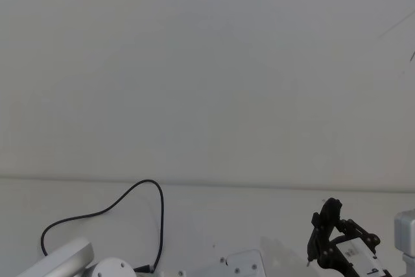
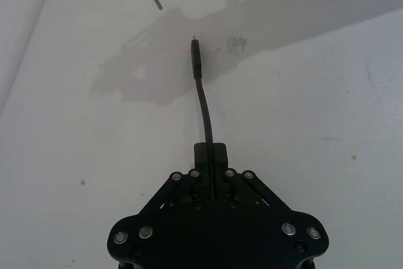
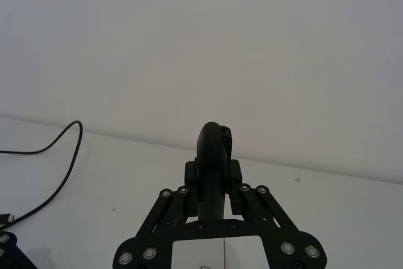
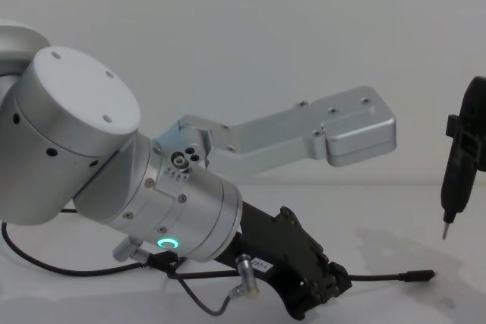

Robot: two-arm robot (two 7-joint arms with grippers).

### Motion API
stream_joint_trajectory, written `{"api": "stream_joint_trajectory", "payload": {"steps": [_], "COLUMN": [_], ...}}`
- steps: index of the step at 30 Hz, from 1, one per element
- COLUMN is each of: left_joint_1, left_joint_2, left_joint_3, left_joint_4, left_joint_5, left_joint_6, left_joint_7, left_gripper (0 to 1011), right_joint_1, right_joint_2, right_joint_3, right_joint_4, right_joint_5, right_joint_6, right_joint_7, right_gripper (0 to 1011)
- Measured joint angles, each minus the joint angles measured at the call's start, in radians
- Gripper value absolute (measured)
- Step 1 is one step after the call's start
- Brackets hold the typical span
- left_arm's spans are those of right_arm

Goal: Pick up the data cable with the one hand.

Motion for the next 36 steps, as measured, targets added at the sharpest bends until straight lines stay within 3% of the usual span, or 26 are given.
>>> {"api": "stream_joint_trajectory", "payload": {"steps": [8, 17, 28, 36], "left_joint_1": [0.001, 0.010, 0.022, 0.025], "left_joint_2": [-0.001, -0.004, -0.005, 0.011], "left_joint_3": [-0.001, -0.024, -0.088, -0.136], "left_joint_4": [0.001, 0.009, 0.009, -0.011], "left_joint_5": [0.001, 0.004, -0.036, -0.086], "left_joint_6": [-0.001, -0.029, -0.071, -0.100], "left_joint_7": [0.001, 0.031, 0.048, 0.023], "left_gripper": [43, 43, 43, 43], "right_joint_1": [-0.001, -0.017, -0.064, -0.089], "right_joint_2": [-0.001, -0.006, -0.017, -0.031], "right_joint_3": [0.004, 0.041, 0.123, 0.168], "right_joint_4": [-0.004, -0.056, -0.177, -0.236], "right_joint_5": [0.000, 0.027, 0.136, 0.224], "right_joint_6": [-0.003, -0.015, 0.017, 0.047], "right_joint_7": [0.000, 0.001, 0.021, 0.036], "right_gripper": [268, 268, 268, 268]}}
